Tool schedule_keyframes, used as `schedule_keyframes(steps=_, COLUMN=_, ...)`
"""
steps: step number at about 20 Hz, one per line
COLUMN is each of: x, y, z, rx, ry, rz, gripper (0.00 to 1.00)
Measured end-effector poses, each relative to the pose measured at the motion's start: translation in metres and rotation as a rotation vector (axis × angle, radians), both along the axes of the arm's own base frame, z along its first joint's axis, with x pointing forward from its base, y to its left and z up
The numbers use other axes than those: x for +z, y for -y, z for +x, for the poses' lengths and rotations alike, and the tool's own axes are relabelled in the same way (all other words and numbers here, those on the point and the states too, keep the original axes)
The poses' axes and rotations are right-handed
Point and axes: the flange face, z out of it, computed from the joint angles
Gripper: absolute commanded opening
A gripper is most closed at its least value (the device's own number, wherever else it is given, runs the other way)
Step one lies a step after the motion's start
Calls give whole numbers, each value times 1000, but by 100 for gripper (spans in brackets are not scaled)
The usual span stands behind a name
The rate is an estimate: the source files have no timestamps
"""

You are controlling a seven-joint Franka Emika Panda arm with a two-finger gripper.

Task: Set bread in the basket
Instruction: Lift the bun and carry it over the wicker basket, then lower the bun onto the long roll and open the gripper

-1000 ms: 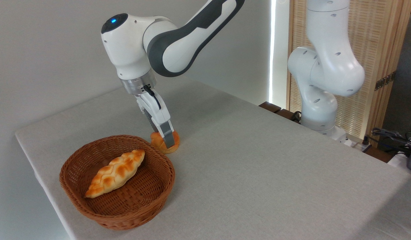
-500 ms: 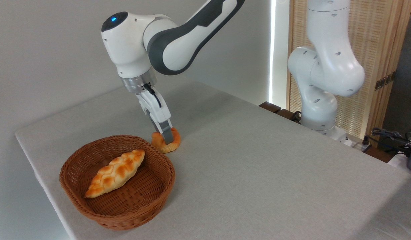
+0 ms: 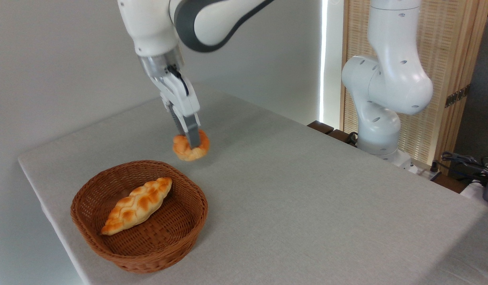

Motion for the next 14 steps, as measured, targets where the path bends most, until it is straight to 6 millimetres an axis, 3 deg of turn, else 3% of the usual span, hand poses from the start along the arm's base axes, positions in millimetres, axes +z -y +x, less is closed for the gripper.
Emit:
schedule_keyframes(steps=4, x=31, y=-22, z=23, rx=67, ry=113, rz=-57, gripper=49)
schedule_keyframes(steps=6, x=33, y=-28, z=34, rx=89, ry=172, rz=-75, gripper=57)
schedule_keyframes(steps=7, x=31, y=-29, z=40, rx=98, ry=196, rz=-83, gripper=68)
schedule_keyframes(steps=8, x=27, y=-31, z=47, rx=106, ry=218, rz=-89, gripper=86)
schedule_keyframes(steps=10, x=15, y=-33, z=59, rx=121, ry=242, rz=-97, gripper=99)
schedule_keyframes(steps=14, x=-9, y=-42, z=77, rx=129, ry=269, rz=-71, gripper=100)
